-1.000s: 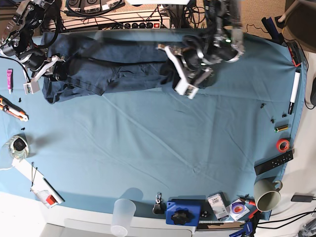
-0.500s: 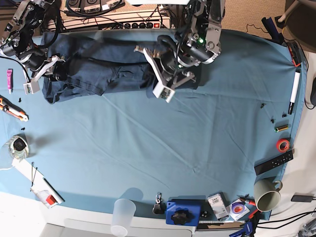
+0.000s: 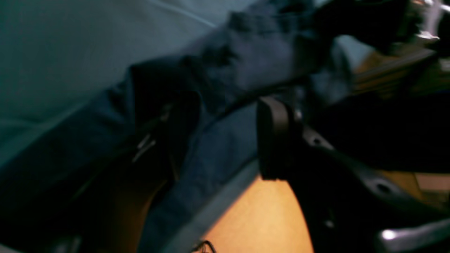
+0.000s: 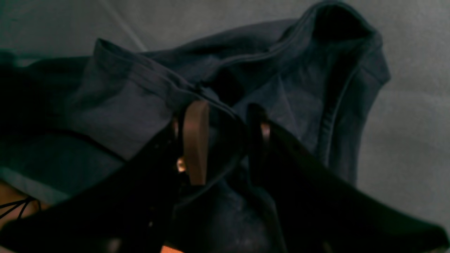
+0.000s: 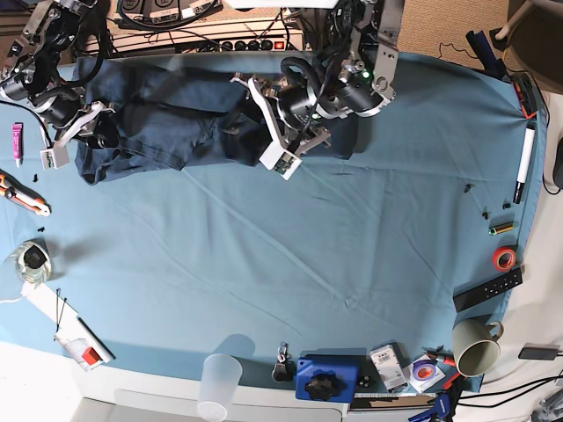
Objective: Fold the T-shirt properly
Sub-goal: 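Release the strip end with the left gripper and move it to the strip's middle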
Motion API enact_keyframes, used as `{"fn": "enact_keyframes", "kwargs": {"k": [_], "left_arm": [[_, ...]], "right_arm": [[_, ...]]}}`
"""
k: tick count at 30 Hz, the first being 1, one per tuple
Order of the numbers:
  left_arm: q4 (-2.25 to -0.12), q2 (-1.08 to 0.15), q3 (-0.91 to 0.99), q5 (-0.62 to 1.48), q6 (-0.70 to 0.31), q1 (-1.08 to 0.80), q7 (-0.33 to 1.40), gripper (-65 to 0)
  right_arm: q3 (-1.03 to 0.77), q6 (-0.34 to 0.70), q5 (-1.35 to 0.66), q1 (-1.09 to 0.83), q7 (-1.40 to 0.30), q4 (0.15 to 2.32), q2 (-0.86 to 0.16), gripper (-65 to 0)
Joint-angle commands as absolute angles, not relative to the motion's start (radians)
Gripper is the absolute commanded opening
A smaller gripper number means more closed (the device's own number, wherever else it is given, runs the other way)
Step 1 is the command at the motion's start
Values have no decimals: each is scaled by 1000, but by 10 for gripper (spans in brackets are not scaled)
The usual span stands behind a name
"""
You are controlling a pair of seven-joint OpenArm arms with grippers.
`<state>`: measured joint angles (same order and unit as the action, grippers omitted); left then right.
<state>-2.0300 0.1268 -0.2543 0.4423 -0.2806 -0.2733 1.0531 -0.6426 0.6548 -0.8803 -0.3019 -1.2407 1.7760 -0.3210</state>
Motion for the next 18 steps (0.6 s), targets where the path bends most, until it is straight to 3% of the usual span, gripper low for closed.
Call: {"fn": "enact_keyframes", "kwargs": {"k": [1, 3, 5, 11, 18], "left_arm": [[-2078, 138, -260, 476, -289, -265, 1038, -335], [-2128, 138, -259, 467, -289, -266, 1039, -335], [-2168, 138, -258, 405, -288, -266, 1040, -377], [-2174, 130, -259, 107, -163, -268, 1039, -643], [-2127, 130, -259, 90, -216, -323, 1067, -650]], "right_arm": [[-653, 658, -896, -296, -1219, 1793, -341, -463], [-653, 658, -896, -296, -1219, 1793, -341, -463], [-653, 658, -896, -296, -1219, 1793, -341, -463], [-653, 658, -896, -296, -1219, 1793, -341, -463], [-653, 658, -897, -296, -1219, 1793, -341, -463]]}}
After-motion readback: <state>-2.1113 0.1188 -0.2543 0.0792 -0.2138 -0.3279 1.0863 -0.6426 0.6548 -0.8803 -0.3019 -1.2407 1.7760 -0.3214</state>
